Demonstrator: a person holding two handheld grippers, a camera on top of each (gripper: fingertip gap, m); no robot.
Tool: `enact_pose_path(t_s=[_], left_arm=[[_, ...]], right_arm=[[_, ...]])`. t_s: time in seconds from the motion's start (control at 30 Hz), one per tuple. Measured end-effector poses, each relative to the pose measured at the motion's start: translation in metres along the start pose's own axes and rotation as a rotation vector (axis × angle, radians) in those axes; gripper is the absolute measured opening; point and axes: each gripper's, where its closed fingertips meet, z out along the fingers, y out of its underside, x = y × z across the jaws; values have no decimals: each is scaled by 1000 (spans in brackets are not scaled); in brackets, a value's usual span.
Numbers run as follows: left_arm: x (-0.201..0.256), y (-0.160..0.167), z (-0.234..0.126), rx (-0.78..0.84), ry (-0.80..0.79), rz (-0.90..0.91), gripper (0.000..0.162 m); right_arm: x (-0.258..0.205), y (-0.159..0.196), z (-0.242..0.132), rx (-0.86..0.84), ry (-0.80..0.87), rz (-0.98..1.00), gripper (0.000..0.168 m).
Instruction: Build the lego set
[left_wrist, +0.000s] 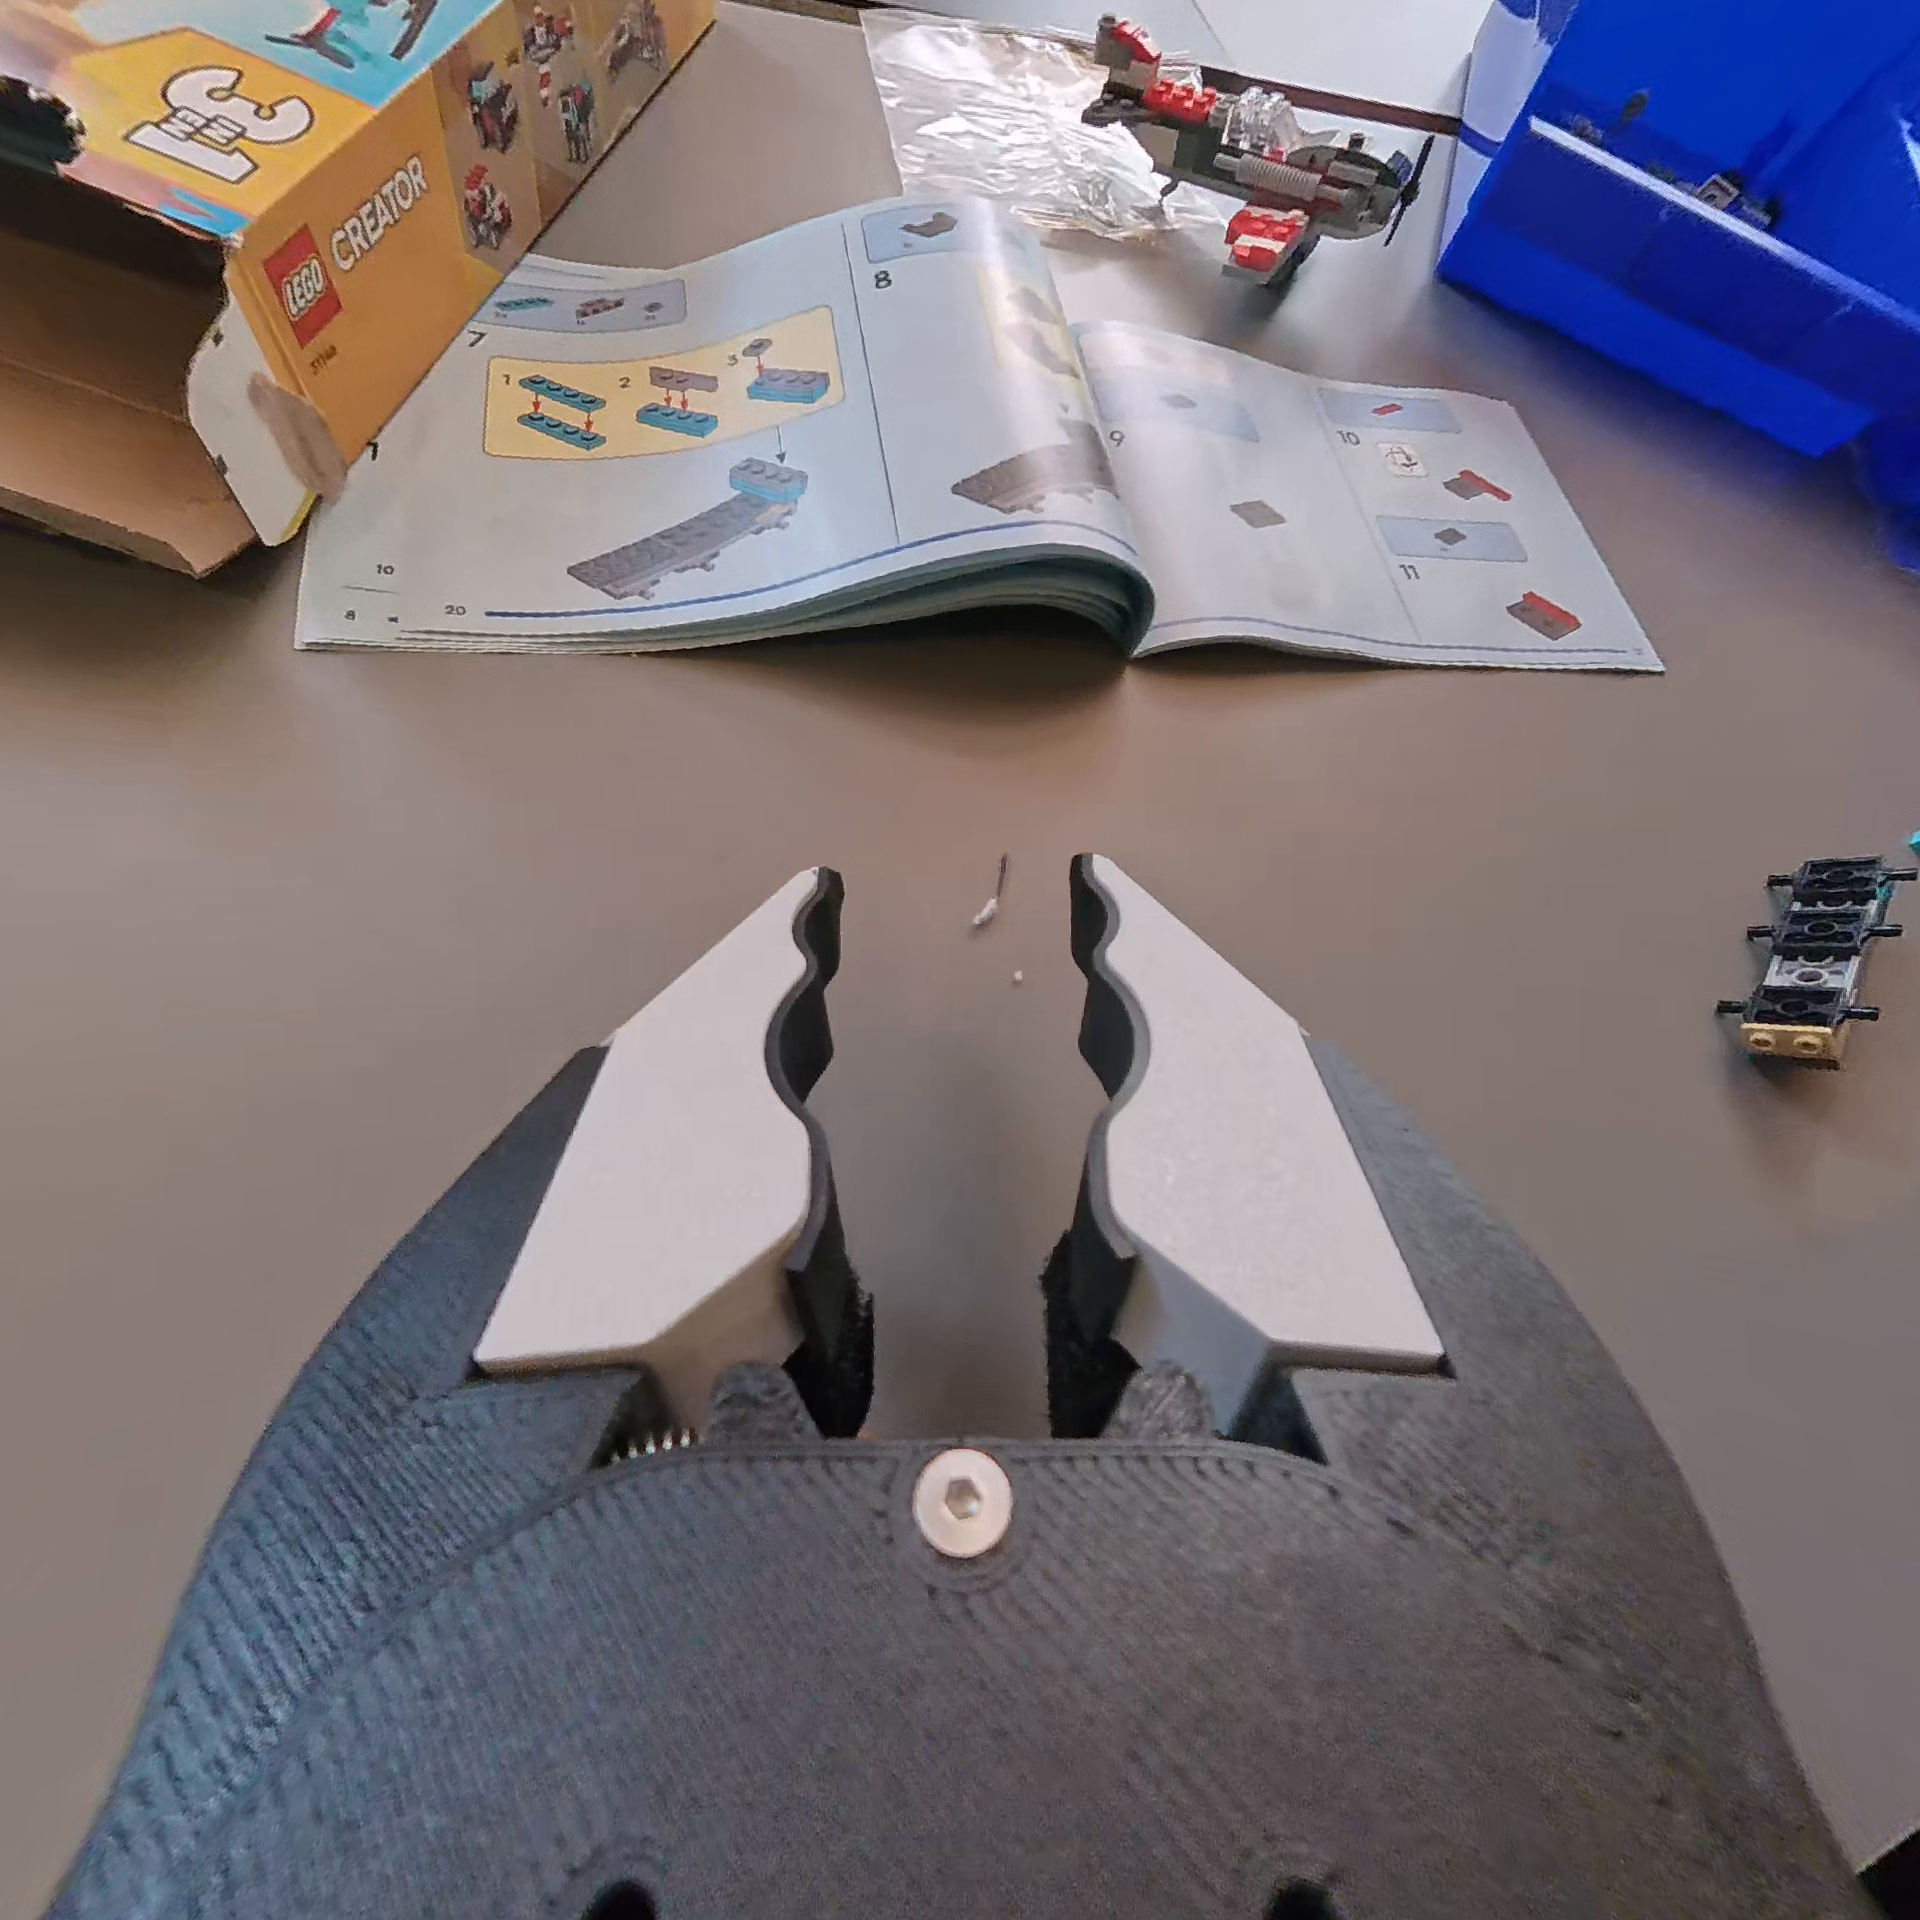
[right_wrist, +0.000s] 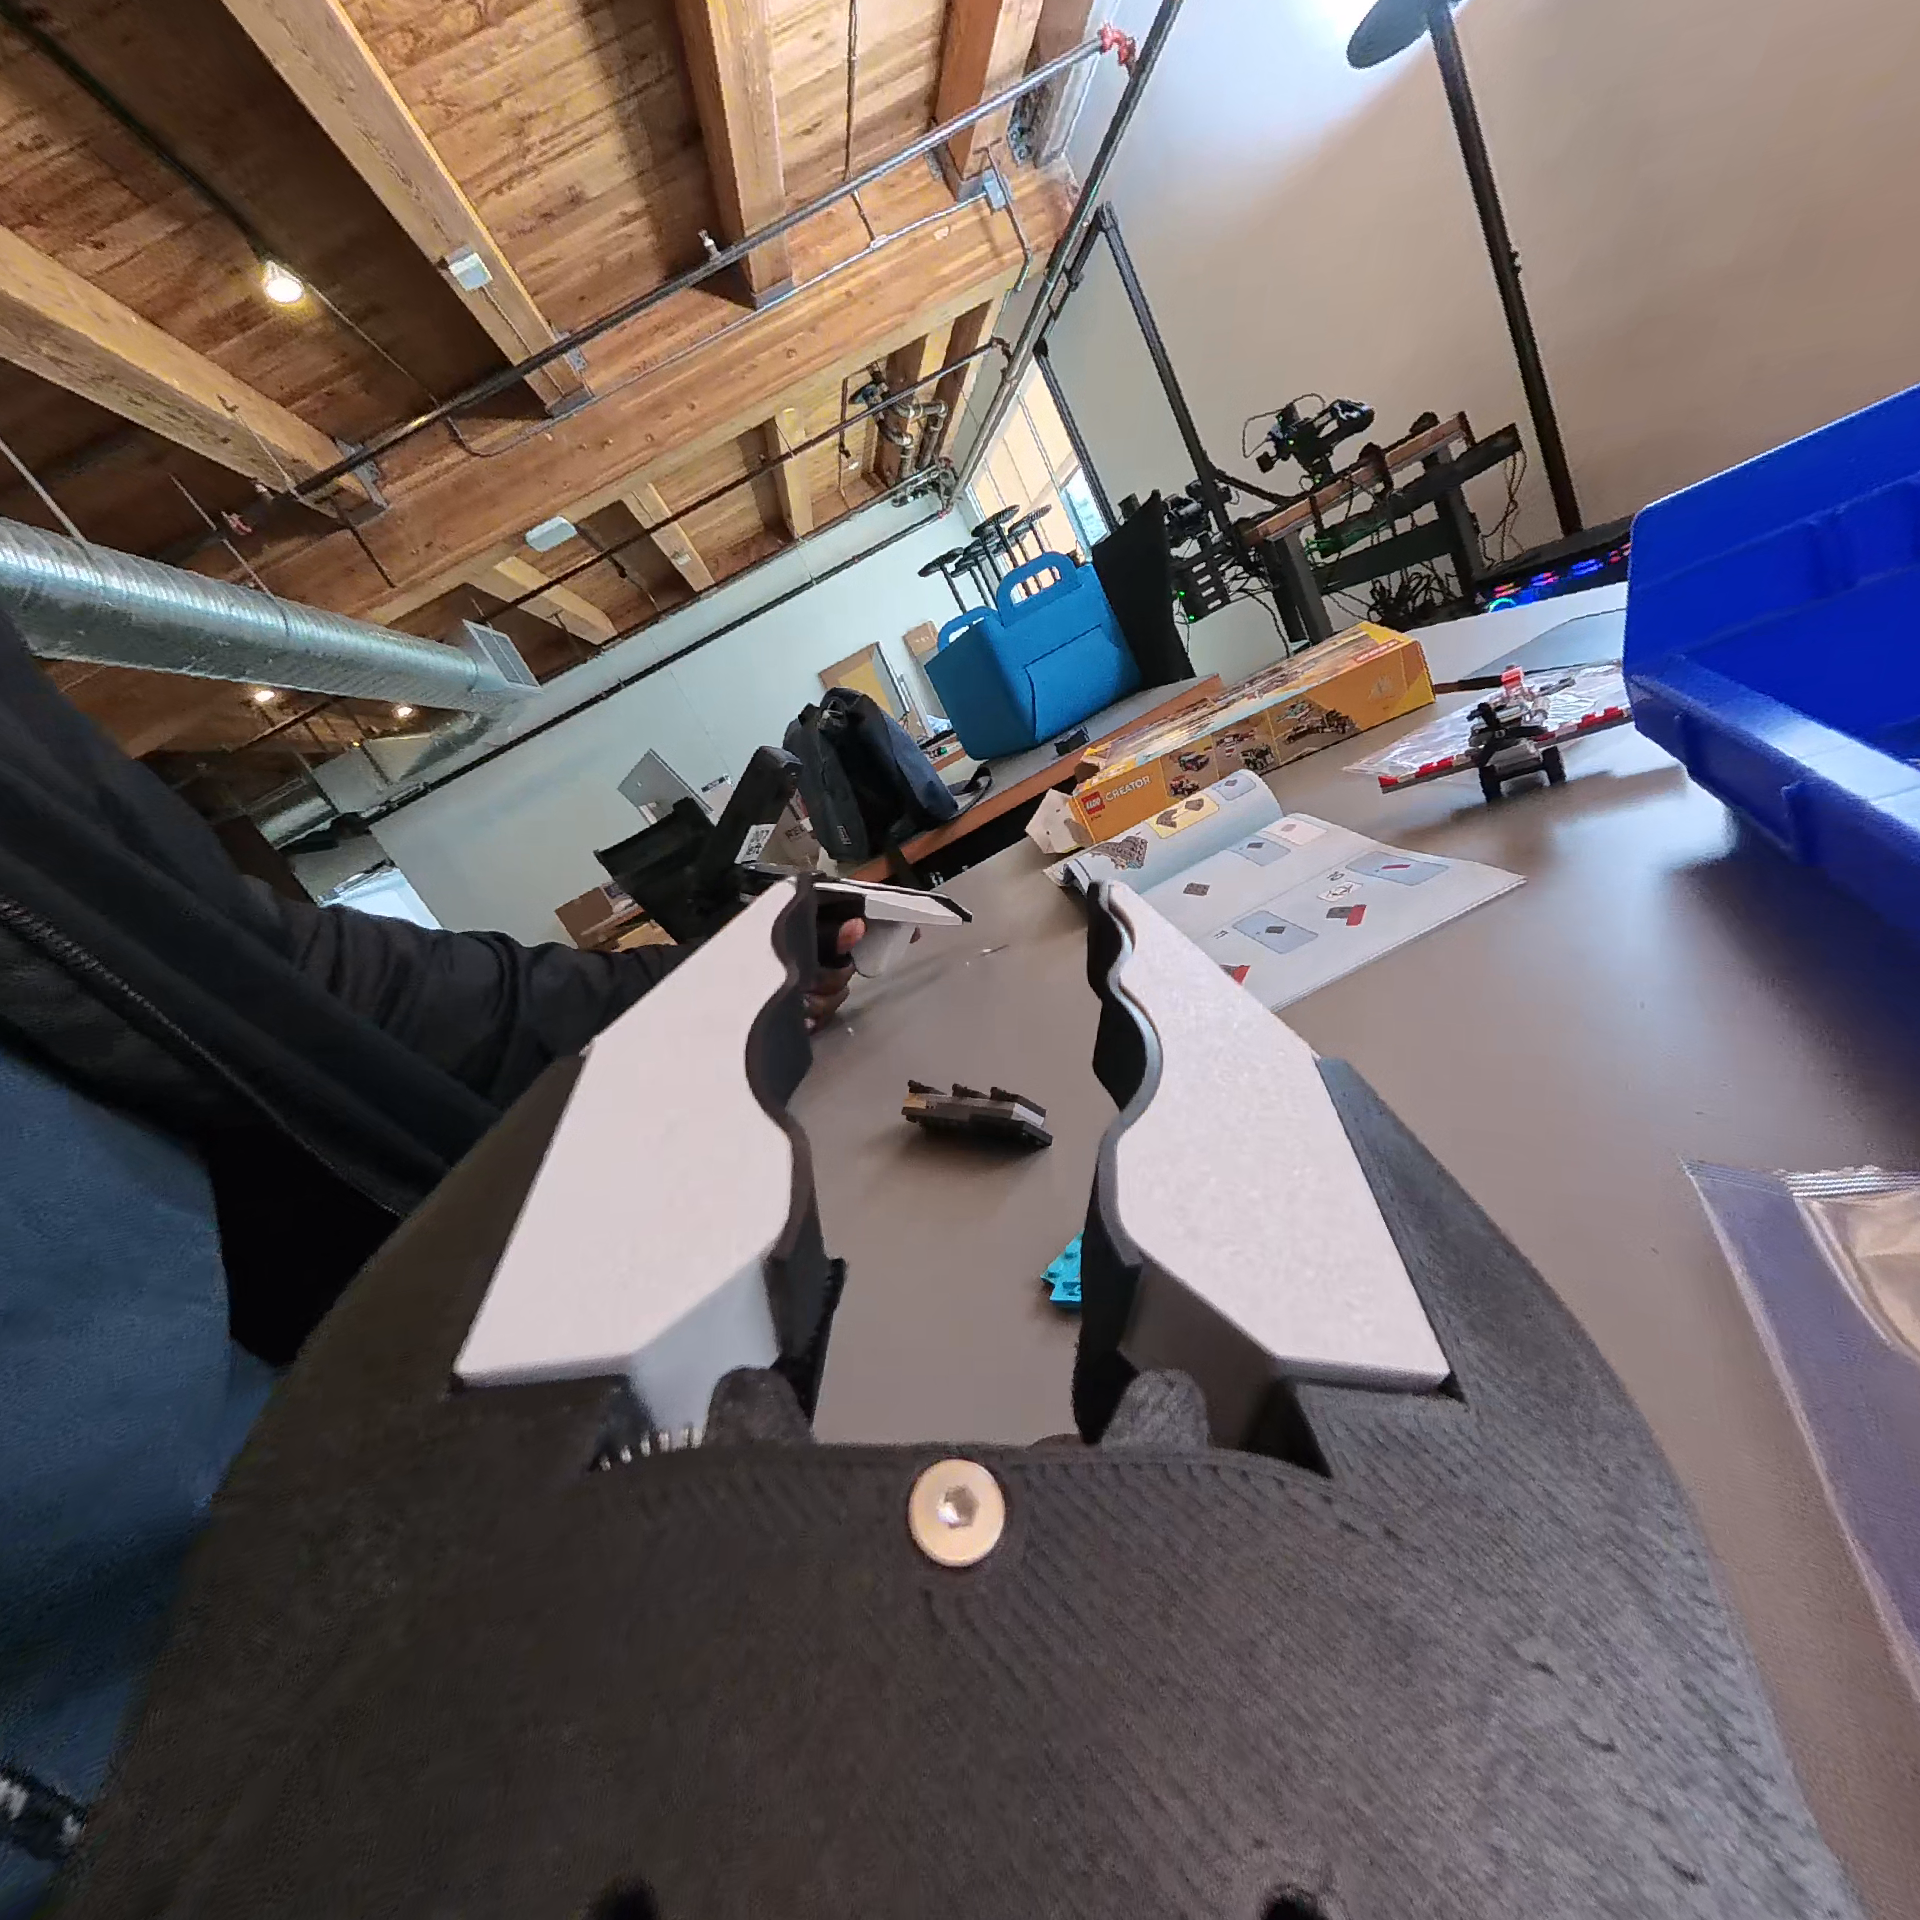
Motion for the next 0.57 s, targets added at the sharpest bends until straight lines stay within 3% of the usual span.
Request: enact_pose_path(t_s=[0.57], left_arm=[[-6, 2, 2, -13, -49, -19, 41]], right_arm=[[-3, -3, -2, 19, -15, -4, 52]])
